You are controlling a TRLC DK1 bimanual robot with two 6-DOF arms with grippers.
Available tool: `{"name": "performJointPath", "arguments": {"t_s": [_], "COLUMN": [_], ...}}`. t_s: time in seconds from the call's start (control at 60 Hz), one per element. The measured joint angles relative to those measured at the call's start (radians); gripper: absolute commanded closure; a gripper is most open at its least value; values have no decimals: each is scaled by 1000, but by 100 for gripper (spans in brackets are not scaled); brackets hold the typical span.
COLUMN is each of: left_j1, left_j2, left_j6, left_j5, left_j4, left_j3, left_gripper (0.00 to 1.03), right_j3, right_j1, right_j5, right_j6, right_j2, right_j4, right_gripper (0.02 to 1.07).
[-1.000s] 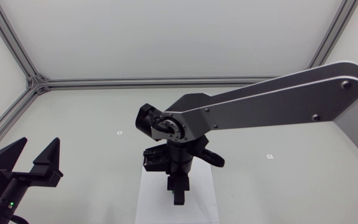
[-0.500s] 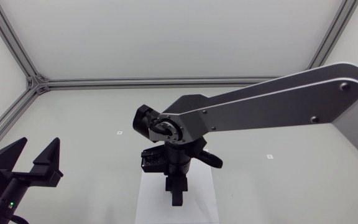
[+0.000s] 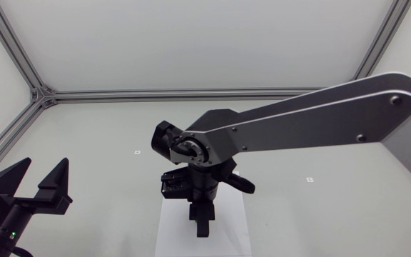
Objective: Pick up the orange 2x2 brick with the right arm and stack it on top of the green 2x2 brick in the center
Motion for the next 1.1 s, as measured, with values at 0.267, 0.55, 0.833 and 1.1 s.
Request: {"name": "performJointPath", "arguments": {"t_s": [0.267, 0.55, 0.833, 1.1], "left_j1": [0, 0, 0, 0], "left_j2": [0, 0, 0, 0], "left_j6": [0, 0, 0, 0], "left_j5": [0, 0, 0, 0], "left_j4": [0, 0, 0, 0], "left_j3": [0, 0, 0, 0], "left_gripper": [4, 4, 4, 4], "right_j3": [0, 0, 11, 11], "right_j1": [0, 0, -1, -8], "right_j5": [7, 11, 19, 31], "right_j6": [0, 0, 0, 0], "right_j2": [0, 0, 10, 43], "right_j4": [0, 0, 1, 4], "right_gripper": [79, 68, 58, 56]}}
